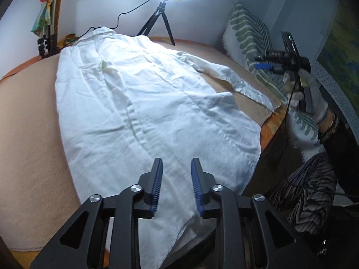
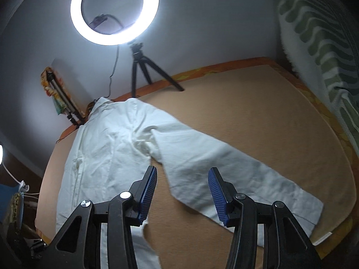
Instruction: Fold small clothes
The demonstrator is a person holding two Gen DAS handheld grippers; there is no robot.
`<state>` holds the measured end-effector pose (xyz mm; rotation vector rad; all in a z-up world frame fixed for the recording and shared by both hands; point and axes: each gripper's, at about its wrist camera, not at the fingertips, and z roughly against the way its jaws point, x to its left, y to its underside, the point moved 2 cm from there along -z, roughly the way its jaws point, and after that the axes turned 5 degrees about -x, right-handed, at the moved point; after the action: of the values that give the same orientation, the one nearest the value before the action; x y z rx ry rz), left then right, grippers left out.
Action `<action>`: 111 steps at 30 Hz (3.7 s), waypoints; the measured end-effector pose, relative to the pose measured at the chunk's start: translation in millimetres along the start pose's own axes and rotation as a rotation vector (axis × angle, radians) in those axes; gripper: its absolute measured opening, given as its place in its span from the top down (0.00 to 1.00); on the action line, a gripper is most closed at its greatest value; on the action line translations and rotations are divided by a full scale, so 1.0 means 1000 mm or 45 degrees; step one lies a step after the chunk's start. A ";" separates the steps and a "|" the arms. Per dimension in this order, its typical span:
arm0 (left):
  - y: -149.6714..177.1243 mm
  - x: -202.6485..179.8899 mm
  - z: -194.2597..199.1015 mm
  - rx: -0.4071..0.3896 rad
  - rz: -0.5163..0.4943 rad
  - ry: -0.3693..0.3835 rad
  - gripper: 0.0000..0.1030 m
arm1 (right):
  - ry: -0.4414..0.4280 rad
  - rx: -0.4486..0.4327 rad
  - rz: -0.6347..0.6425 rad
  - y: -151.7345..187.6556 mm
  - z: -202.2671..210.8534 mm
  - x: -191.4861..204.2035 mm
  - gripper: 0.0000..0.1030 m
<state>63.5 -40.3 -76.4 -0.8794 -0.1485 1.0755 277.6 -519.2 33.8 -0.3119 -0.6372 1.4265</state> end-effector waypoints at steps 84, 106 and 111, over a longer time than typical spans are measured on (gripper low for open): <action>-0.013 -0.034 -0.094 0.107 0.359 0.297 0.59 | -0.351 0.164 0.340 -0.041 -0.067 0.145 0.61; -0.009 -0.049 -0.081 0.039 0.369 0.411 0.98 | -0.062 0.224 0.724 -0.063 -0.150 0.248 1.00; 0.004 -0.035 -0.087 0.080 0.449 0.386 0.98 | -0.067 0.298 0.867 -0.028 -0.183 0.290 1.00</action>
<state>86.8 -116.2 -126.3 -1.0236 0.3022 1.2486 411.2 -209.2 -33.0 -0.3203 -0.4093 2.1470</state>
